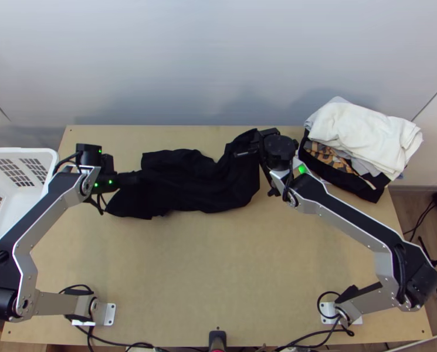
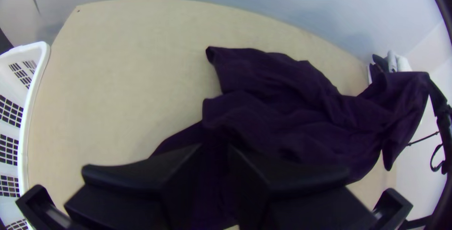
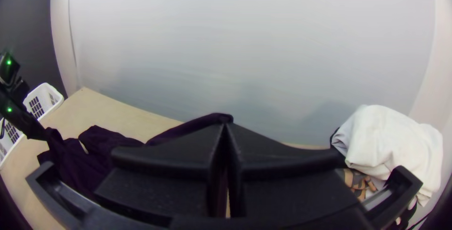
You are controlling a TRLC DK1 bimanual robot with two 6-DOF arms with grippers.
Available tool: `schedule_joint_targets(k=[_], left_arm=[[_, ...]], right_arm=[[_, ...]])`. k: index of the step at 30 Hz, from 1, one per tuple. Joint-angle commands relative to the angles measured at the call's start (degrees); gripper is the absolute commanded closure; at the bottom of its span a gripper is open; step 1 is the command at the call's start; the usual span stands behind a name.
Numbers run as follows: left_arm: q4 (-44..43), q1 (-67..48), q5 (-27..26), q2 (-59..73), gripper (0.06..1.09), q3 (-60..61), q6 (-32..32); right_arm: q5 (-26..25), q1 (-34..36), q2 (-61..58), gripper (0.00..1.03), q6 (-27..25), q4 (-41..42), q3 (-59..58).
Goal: Fold the t-shirt
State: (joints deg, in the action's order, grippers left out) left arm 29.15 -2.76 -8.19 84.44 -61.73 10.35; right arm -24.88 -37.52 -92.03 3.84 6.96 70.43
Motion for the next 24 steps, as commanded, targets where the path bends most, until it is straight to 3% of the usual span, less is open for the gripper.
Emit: schedule_joint_targets(k=[1, 5, 13, 24], left_arm=[[1.53, 0.13, -0.96, 1.25, 0.4, -4.27, 0.99], [5.13, 1.09, -3.06, 0.63, 0.4, -6.03, 0.2], [7.94, 5.4, -12.29, 0.63, 0.4, -8.4, 1.6], [7.59, 1.45, -13.79, 6.0, 0.4, -10.16, 4.5]], right_arm=[[-0.16, -0.54, 0.8, 1.0, -0.14, 0.42, -1.35], [-0.16, -0.54, 0.62, 1.0, -0.14, 0.51, -1.18], [-0.16, -0.8, 0.27, 1.0, -0.06, 0.69, -1.62], [-0.25, -0.63, 0.45, 1.0, -0.32, 1.12, -1.97]])
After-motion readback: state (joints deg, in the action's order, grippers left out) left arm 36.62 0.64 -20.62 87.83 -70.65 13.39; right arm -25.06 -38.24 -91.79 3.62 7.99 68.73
